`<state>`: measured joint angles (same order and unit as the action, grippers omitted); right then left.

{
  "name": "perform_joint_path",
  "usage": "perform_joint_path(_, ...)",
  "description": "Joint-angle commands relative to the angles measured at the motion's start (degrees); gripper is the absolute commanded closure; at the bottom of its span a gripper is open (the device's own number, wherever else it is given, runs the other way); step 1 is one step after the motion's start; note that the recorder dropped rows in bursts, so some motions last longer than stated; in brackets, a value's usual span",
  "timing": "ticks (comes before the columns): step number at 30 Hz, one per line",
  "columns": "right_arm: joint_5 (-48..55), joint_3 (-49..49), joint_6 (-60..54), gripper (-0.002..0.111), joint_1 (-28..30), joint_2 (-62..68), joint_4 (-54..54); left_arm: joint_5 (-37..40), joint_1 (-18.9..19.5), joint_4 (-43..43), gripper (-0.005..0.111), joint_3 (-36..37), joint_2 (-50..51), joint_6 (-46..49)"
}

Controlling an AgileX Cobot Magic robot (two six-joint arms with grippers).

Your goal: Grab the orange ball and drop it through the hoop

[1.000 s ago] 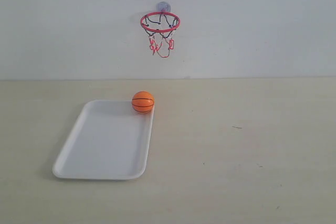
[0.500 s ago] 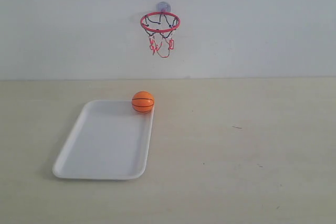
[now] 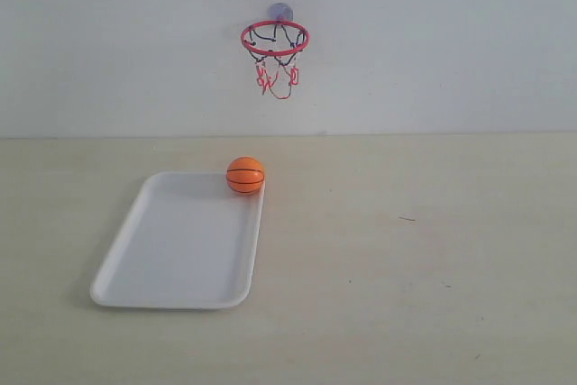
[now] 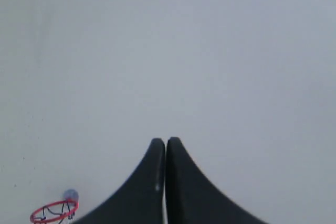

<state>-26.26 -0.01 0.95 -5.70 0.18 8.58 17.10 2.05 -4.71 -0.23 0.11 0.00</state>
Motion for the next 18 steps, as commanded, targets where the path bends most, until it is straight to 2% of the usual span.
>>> perform_joint_path(1,-0.69,-3.86,0.45,0.109,-0.16,3.28,-0.08,-0.45,0.15,-0.20,0.103,0.23,-0.11,-0.39)
perform_joint_path(5,4.53,-11.48,-0.40,0.109,-0.16,14.59,-0.91,-0.45,0.15,-0.20,0.103,0.23,-0.11,-0.39)
perform_joint_path(12,15.45,-26.85,1.88,0.109,-0.16,41.77,-3.04,-0.45,0.15,-0.20,0.103,0.23,-0.11,-0.39)
perform_joint_path(18,9.07,-32.92,2.01,0.109,-0.16,58.53,-2.94,-0.45,0.15,-0.20,0.103,0.23,-0.11,-0.39)
